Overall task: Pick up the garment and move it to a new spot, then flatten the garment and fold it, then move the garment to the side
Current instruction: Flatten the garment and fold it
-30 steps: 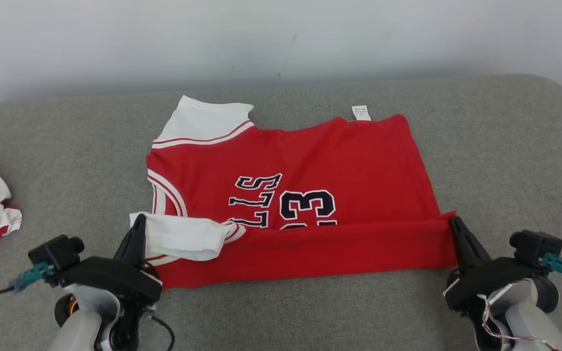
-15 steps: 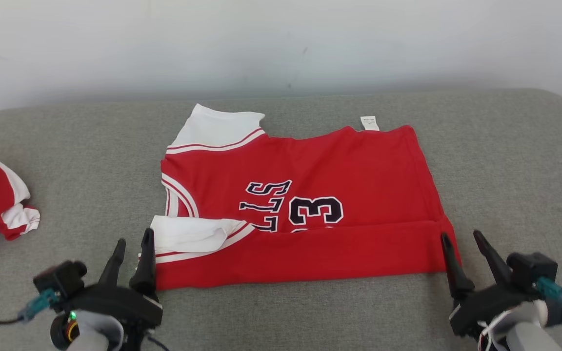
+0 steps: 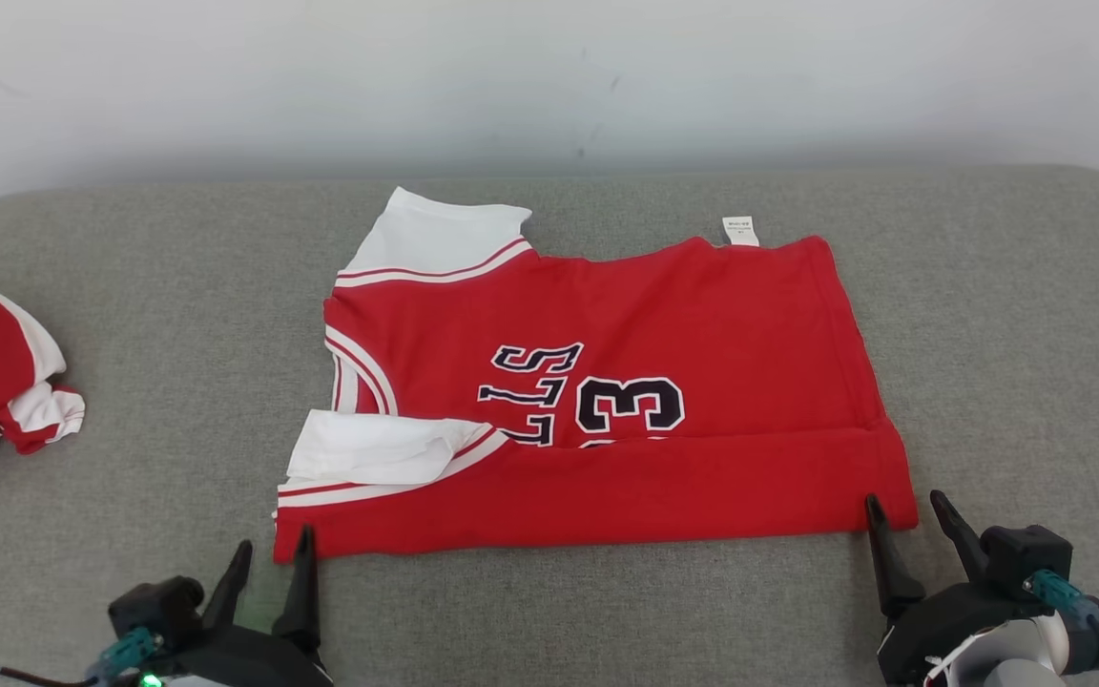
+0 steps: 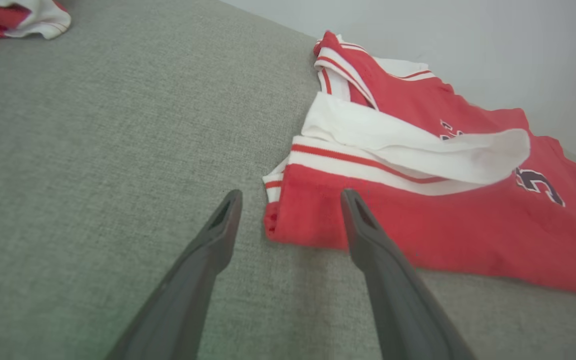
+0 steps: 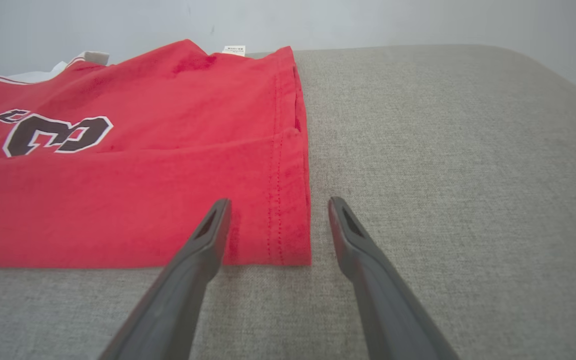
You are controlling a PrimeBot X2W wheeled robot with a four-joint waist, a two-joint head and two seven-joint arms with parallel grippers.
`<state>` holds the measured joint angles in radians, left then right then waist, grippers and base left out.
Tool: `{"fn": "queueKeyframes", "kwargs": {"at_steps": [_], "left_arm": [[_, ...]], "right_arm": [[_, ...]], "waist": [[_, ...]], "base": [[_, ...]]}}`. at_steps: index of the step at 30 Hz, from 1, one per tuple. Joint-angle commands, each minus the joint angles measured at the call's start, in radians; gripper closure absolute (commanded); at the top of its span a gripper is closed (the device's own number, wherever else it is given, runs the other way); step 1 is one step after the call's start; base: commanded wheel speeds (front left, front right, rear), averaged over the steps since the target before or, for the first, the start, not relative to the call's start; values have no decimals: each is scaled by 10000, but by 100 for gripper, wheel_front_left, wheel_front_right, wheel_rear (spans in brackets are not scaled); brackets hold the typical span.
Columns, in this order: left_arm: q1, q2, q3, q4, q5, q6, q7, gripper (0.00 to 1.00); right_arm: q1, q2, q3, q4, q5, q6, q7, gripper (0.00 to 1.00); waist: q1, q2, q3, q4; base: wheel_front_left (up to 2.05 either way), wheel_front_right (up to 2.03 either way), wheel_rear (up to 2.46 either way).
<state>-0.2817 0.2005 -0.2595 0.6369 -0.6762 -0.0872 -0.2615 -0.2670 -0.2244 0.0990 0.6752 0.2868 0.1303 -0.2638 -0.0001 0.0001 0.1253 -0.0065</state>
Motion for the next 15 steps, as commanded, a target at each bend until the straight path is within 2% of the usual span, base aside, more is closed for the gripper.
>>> {"fn": "queueKeyframes", "kwargs": {"at_steps": [1, 8, 9, 10, 11, 12, 15], "left_arm": [[36, -77, -12, 163, 208, 12, -46, 0], [-356, -393, -98, 957, 631, -156, -36, 0], [-372, -472, -122, 1187, 656, -167, -36, 0], [-513, -562, -188, 1552, 701, -236, -22, 52], [-608, -594, -173, 1654, 704, -277, -3, 83], [-666, -634, -165, 1798, 672, -287, -3, 98], [-754, -722, -74, 1969, 599, -350, -4, 100]], "right_arm": [[-166, 75, -34, 159, -128, 11, -11, 0], [-603, 247, -19, 1029, -344, 11, -10, 0], [-674, 305, 1, 1197, -323, 11, -10, 7], [-875, 389, 10, 1411, -259, 11, -9, 74], [-947, 424, 30, 1467, -234, 11, -9, 100], [-980, 444, 50, 1525, -222, 11, -9, 100], [-958, 450, 68, 1602, -162, 11, -11, 100]], "waist": [[1, -1, 44, -21], [1, -1, 169, -54], [1, -1, 186, -57], [1, -1, 219, -41], [1, -1, 230, -35], [1, -1, 233, -30], [1, -1, 155, -4]], "base": [[0, 0, 0], [0, 0, 0], [0, 0, 0], [0, 0, 0], [0, 0, 0], [0, 0, 0], [0, 0, 0]]}}
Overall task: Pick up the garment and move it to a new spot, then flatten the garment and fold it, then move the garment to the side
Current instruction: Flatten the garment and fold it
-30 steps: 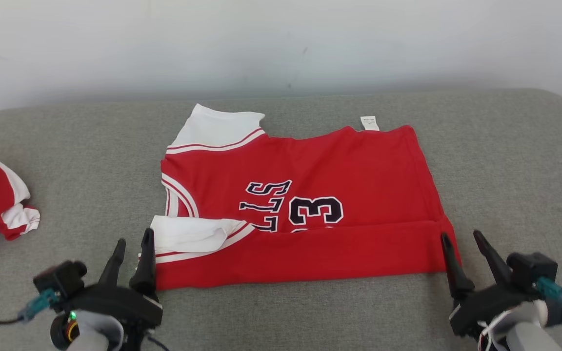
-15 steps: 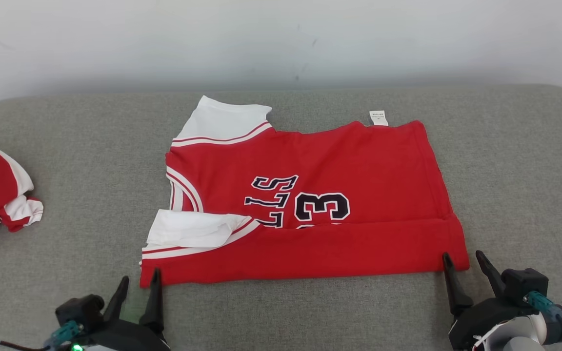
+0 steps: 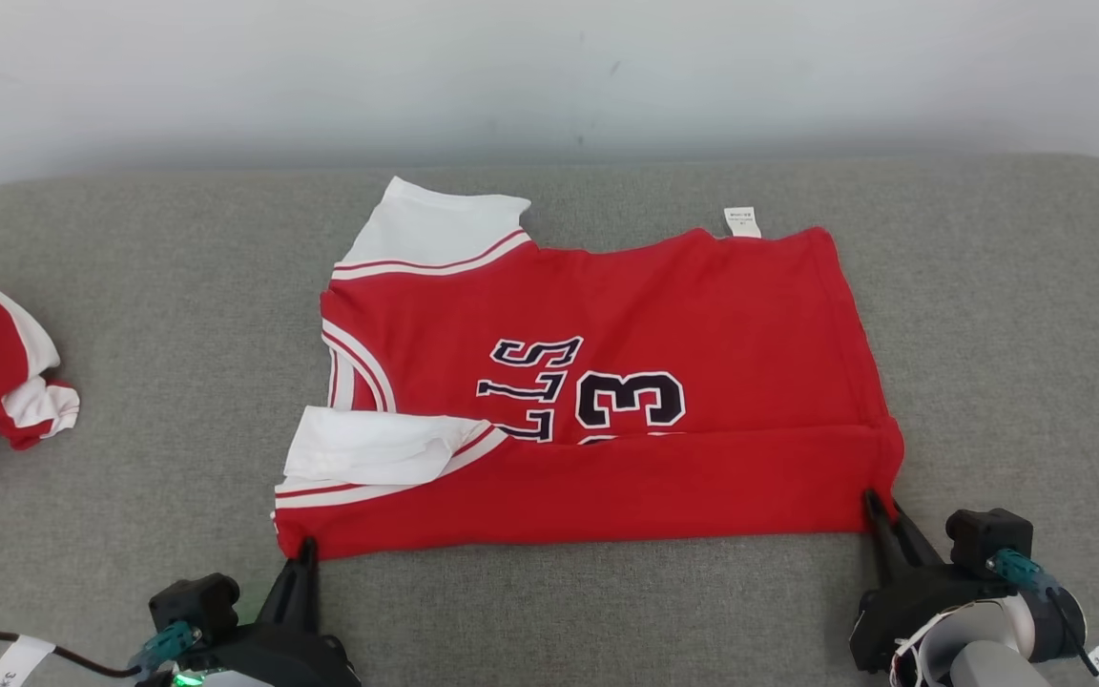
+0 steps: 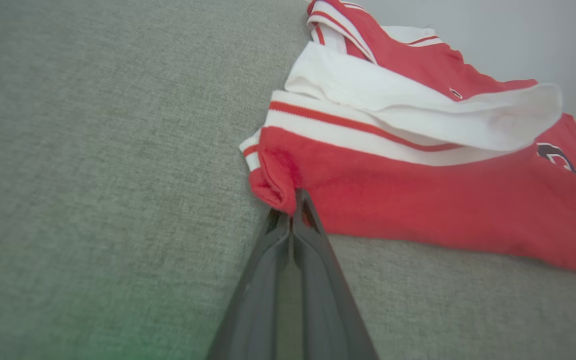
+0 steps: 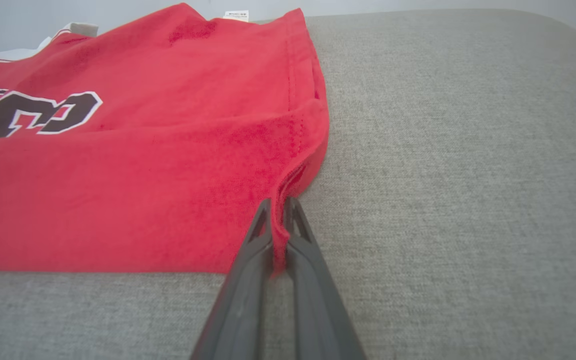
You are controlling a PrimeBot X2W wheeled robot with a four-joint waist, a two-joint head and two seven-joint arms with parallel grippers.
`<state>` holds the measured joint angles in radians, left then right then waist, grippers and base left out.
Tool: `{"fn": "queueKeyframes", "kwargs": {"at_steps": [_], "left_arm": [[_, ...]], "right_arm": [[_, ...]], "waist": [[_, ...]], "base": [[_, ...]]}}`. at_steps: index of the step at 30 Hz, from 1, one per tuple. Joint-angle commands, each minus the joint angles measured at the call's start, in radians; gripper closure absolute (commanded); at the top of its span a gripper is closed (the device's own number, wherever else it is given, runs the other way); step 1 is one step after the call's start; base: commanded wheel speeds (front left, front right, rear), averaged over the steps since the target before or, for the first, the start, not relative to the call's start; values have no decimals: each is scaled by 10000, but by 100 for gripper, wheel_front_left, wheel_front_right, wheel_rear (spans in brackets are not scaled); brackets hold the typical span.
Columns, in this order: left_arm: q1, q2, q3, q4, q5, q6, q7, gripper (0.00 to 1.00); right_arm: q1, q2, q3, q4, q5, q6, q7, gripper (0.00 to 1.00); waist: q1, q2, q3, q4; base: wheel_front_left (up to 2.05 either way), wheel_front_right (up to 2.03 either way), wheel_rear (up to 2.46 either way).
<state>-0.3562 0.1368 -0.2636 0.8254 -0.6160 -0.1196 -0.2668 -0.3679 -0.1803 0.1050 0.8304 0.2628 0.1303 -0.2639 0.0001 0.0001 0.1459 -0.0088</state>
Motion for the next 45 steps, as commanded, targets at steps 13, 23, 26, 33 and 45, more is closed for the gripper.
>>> {"fn": "queueKeyframes", "kwargs": {"at_steps": [13, 23, 26, 33, 45], "left_arm": [[2238, 16, 305, -1481, -239, -96, 15, 100], [3673, 97, 294, -2546, -417, -56, 65, 100], [3647, 73, 351, -2643, -471, -46, 46, 94], [3659, 47, 290, -2908, -94, -65, 11, 0], [4507, -501, 2381, -5931, 1442, -46, 18, 0]], "right_arm": [[2643, -309, -506, -2131, 800, 11, -11, 100], [4455, -257, -692, -3274, 1172, 11, 136, 100], [4489, -288, -668, -3371, 1247, 11, 225, 100], [4223, -401, -529, -3626, 1120, 11, 104, 0], [4224, 120, -757, -5349, 621, 11, -18, 0]], "waist": [[-1, -1, -1252, 195], [-1, -1, -1215, 212], [-1, -1, -1222, 165], [-1, -1, -1281, 111], [-1, -1, -1454, 315]], "base": [[0, 0, 0], [0, 0, 0], [0, 0, 0], [0, 0, 0], [0, 0, 0]]}}
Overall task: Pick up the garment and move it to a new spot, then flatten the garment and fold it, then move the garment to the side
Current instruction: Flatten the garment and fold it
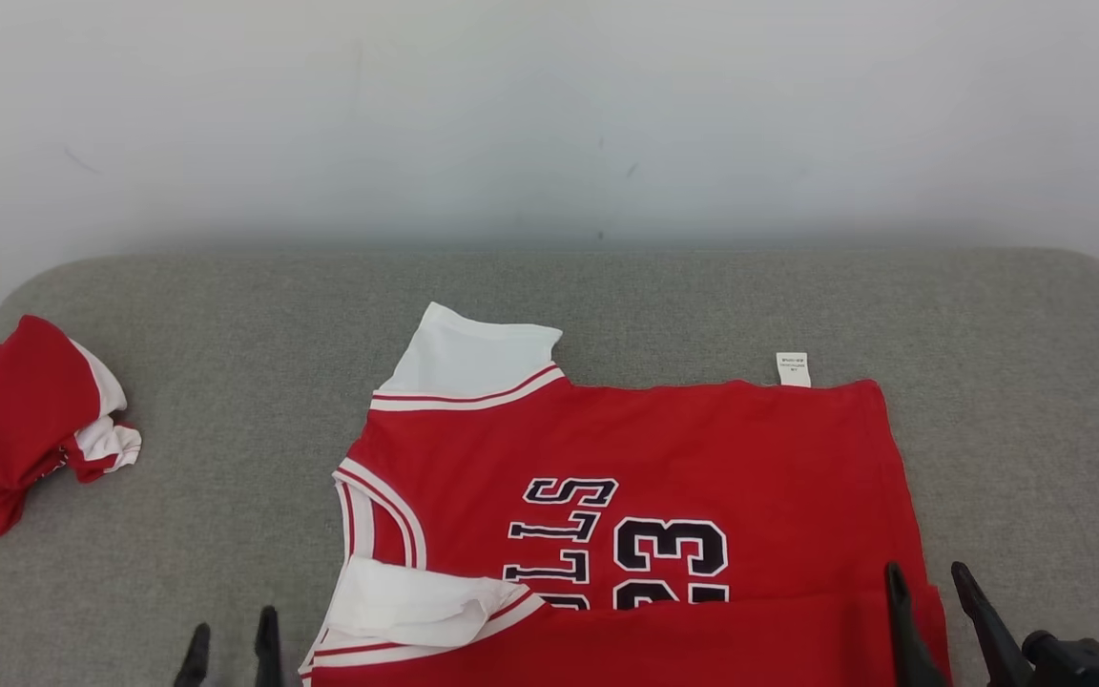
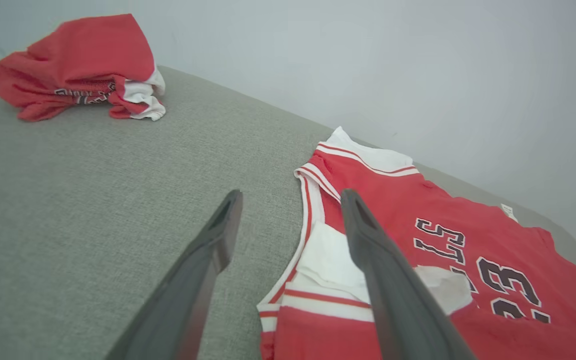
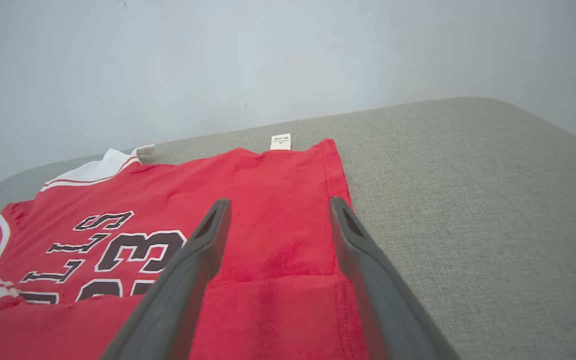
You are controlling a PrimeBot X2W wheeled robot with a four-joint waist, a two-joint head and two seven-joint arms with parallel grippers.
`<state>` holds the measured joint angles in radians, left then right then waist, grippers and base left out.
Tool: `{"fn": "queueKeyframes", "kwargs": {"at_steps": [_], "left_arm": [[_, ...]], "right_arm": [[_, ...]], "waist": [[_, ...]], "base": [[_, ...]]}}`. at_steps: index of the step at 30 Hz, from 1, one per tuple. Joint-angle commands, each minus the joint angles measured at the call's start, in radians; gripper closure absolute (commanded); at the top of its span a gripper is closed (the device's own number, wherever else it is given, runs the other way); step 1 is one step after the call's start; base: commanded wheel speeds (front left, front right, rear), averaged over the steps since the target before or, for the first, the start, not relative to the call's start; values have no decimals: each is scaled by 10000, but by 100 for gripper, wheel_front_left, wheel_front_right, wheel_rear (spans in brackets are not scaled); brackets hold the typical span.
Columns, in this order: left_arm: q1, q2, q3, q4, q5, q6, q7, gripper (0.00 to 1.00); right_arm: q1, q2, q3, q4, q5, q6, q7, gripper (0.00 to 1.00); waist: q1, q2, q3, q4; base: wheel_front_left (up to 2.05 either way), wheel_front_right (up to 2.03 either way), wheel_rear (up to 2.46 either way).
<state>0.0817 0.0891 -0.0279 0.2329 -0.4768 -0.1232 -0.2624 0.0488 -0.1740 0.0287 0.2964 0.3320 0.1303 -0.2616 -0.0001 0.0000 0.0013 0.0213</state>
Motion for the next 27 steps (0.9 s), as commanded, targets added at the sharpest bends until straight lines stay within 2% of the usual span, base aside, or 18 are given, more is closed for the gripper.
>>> {"fn": "queueKeyframes", "kwargs": {"at_steps": [1, 6, 9, 17, 22, 27], "left_arm": [[194, -88, 207, -193, 295, -22, -28, 0], [444, -276, 883, -736, 1514, -52, -28, 0], [488, -343, 1083, -706, 1888, -69, -28, 0], [-401, -349, 1112, -302, 1777, -70, -30, 0], [-2015, 582, 591, 486, 1216, -64, -16, 0], [-4153, 1682, 37, 1282, 281, -64, 852, 0]], "right_arm": [[111, 224, -70, -199, -138, 11, -44, 0], [473, 756, -345, -730, -456, 11, -33, 0], [656, 944, -354, -892, -678, 11, -32, 0], [144, 1094, -323, -878, -875, 11, -34, 0], [-938, 1118, -296, -615, -947, 11, -31, 0], [-2328, 1182, -114, -148, -981, 11, -31, 0]], "waist": [[1, 0, -15, 27], [1, 0, -66, 96], [1, 0, -73, 63], [1, 0, 289, -508], [1, 0, 1069, -1263], [1, 0, 1987, -1935]], "base": [[0, 0, 0], [0, 0, 0], [0, 0, 0], [0, 0, 0], [0, 0, 0], [0, 0, 0]]}}
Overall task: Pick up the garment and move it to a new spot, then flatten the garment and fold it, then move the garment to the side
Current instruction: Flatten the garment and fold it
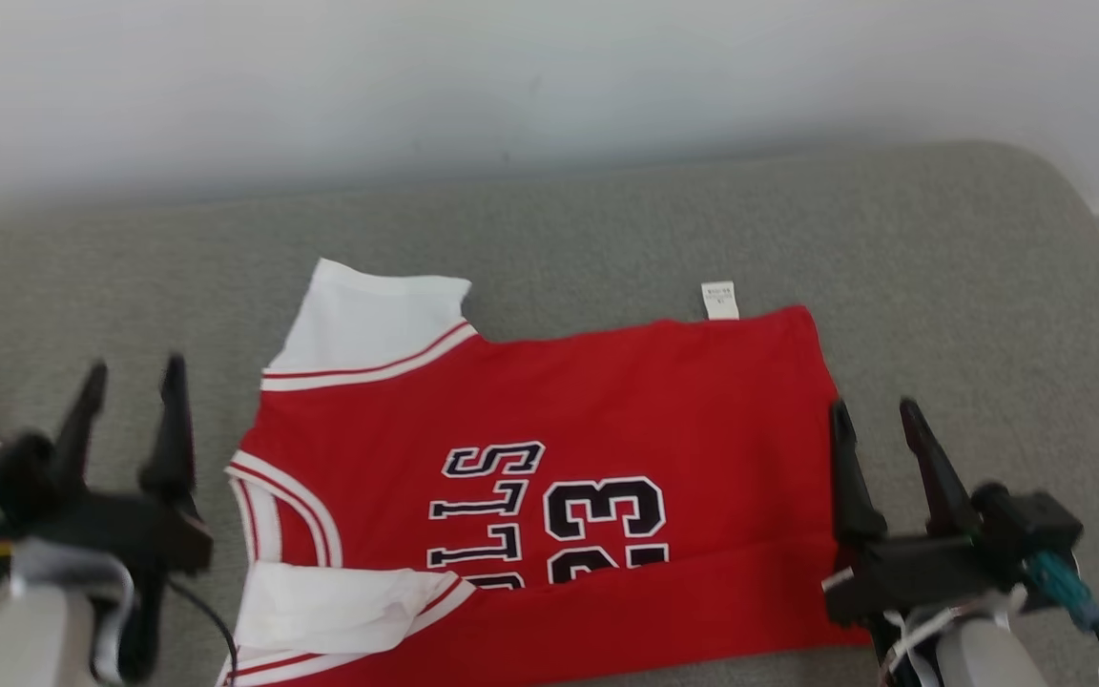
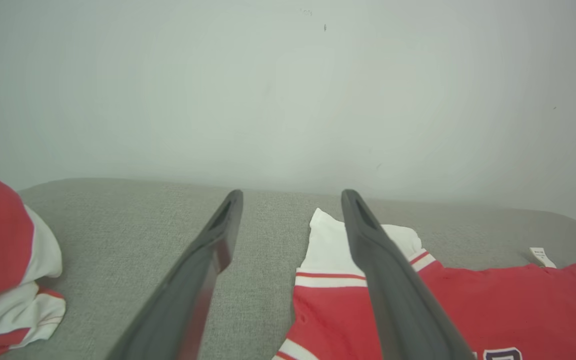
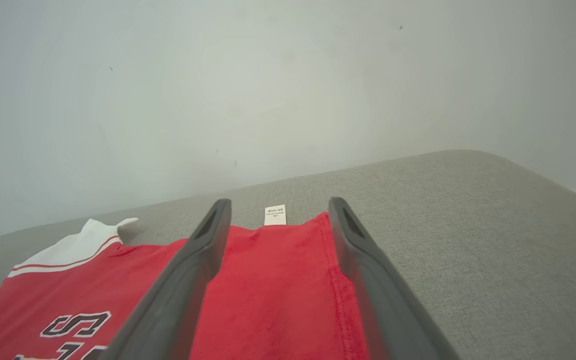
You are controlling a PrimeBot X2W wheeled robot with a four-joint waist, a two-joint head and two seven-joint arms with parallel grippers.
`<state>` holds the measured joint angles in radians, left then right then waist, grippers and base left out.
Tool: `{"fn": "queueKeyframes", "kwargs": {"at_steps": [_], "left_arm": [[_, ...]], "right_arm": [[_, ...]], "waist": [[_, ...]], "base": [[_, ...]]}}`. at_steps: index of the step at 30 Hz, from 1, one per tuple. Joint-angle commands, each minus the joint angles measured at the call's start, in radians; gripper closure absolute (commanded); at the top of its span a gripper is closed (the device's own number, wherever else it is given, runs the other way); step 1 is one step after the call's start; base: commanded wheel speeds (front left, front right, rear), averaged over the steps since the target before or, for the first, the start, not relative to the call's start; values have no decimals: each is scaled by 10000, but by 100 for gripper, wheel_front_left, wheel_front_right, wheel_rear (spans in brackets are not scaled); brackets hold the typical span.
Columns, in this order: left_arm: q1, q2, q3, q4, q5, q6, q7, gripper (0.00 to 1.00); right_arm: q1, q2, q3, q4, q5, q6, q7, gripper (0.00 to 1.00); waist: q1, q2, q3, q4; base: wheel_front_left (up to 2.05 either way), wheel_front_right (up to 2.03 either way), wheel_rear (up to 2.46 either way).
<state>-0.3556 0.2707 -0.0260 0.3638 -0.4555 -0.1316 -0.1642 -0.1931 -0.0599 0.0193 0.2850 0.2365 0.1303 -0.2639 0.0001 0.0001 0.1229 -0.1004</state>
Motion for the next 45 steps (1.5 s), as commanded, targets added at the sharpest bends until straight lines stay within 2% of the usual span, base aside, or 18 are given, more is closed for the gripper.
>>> {"fn": "queueKeyframes", "kwargs": {"at_steps": [1, 9, 14, 21, 24, 32, 33, 34, 36, 40, 45], "left_arm": [[-247, 40, -19, 44, -104, 20, 13, 0], [-3127, 1060, -338, 1442, -1494, 19, 2067, 0], [-4426, 1387, -711, 2810, -1586, 22, 2811, 0], [-5433, 1590, -1054, 3960, -1441, 21, 2949, 0], [-5993, 1676, -1498, 4739, -1347, 19, 3086, 0], [-6506, 1668, -2297, 5034, -1479, 18, 3218, 0], [-6579, 1704, -2419, 5091, -1427, 20, 3219, 11], [-6645, 1720, -2503, 5182, -1416, 20, 3236, 61], [-6776, 1702, -2649, 5222, -1453, 20, 3075, 100], [-6911, 1578, -2858, 5244, -1643, 20, 2851, 100], [-6822, 1517, -3374, 4686, -2073, 19, 2420, 100]], "right_arm": [[-183, 56, 38, 44, -19, 11, -8, 0], [-2362, 95, 659, 1074, 84, 11, -10, 0], [-3271, 104, 1100, 1293, 564, 11, -9, 0], [-3515, 102, 1251, 1389, 1286, 11, -9, 0], [-3511, 106, 1260, 1367, 1366, 11, -9, 0], [-3806, 102, 1446, 1533, 1208, 11, -9, 0], [-3868, 100, 1461, 1569, 1172, 11, -9, 0], [-3930, 103, 1493, 1638, 1125, 11, -9, 0], [-4047, 105, 1543, 1751, 1057, 11, -9, 0], [-4241, 98, 1493, 2097, 902, 11, -9, 0], [-4803, -78, 1705, 3404, 796, 11, 16, 0]], "waist": [[-1, -1, 957, -827], [-1, -1, 1957, -1520], [-1, -1, 2479, -1777], [-1, -1, 2943, -2090], [-1, -1, 3182, -2201], [-1, -1, 3398, -2149], [-1, -1, 3425, -2131], [-1, -1, 3442, -2112], [-1, -1, 3432, -2055], [-1, -1, 3330, -1887], [-1, -1, 3079, -1465]], "base": [[0, 0, 0], [0, 0, 0], [0, 0, 0], [0, 0, 0], [0, 0, 0], [0, 0, 0], [0, 0, 0], [0, 0, 0], [0, 0, 0], [0, 0, 0], [0, 0, 0]]}}
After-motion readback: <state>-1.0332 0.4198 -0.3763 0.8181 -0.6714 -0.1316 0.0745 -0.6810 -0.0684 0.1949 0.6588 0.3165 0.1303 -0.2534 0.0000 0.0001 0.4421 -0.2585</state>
